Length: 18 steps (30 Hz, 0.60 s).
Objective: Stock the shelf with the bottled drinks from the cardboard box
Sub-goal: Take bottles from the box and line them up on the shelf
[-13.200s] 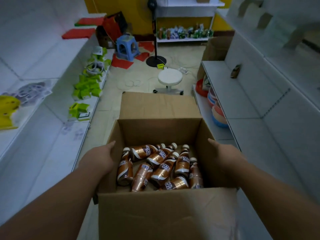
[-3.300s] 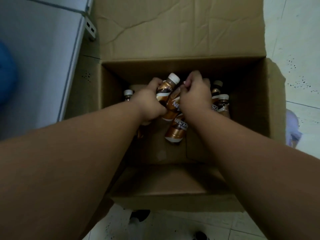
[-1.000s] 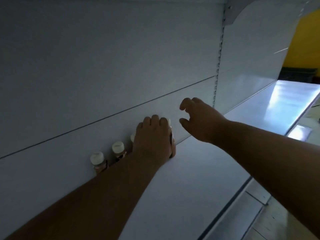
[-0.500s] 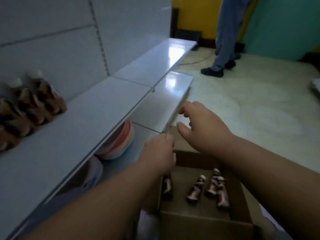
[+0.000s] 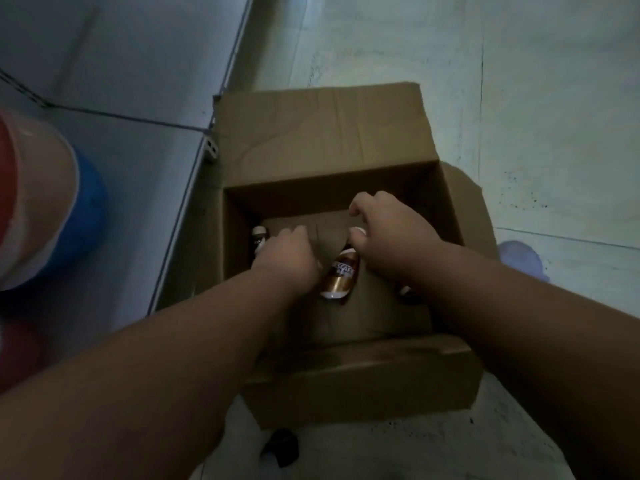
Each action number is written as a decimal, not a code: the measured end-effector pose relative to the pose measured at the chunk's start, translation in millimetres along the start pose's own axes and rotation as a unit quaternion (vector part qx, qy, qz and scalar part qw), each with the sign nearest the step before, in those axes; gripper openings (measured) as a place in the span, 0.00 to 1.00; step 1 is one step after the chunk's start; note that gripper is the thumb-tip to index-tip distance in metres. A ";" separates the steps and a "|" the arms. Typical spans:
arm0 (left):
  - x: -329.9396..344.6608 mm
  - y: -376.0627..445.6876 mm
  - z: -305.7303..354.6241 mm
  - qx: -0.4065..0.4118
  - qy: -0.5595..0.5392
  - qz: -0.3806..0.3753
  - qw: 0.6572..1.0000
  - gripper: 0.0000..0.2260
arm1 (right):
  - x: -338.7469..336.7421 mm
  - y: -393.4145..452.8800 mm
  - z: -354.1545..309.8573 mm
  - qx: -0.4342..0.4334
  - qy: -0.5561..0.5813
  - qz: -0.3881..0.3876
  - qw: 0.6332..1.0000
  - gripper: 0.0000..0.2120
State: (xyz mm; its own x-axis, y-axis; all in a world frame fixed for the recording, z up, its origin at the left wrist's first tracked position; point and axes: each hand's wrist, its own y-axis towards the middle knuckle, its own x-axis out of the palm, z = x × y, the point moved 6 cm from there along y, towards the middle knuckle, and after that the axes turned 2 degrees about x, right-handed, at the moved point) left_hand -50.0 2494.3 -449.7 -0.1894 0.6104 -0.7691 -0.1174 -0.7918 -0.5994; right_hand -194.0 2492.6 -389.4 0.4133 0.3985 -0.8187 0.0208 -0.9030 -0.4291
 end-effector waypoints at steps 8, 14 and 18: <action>46.5 82.2 -29.3 -0.077 0.151 -0.004 0.985 0.27 | 81.8 79.7 48.3 0.096 -0.023 -0.132 0.986 0.23; 56.6 111.7 -54.5 -0.158 0.082 -0.016 0.984 0.29 | 118.9 119.0 57.0 0.162 -0.069 -0.198 0.964 0.25; 54.0 121.0 -57.1 -0.155 0.096 -0.002 0.983 0.29 | 131.0 125.4 51.8 0.148 -0.101 -0.211 0.961 0.26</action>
State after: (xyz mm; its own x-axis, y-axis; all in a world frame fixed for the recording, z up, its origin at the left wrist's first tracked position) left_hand -18.8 2432.8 -576.4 0.0008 0.6300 -0.7766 0.1897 -0.7626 -0.6184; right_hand -184.4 2439.8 -570.2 0.2400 0.7688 -0.5927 -0.1237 -0.5813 -0.8042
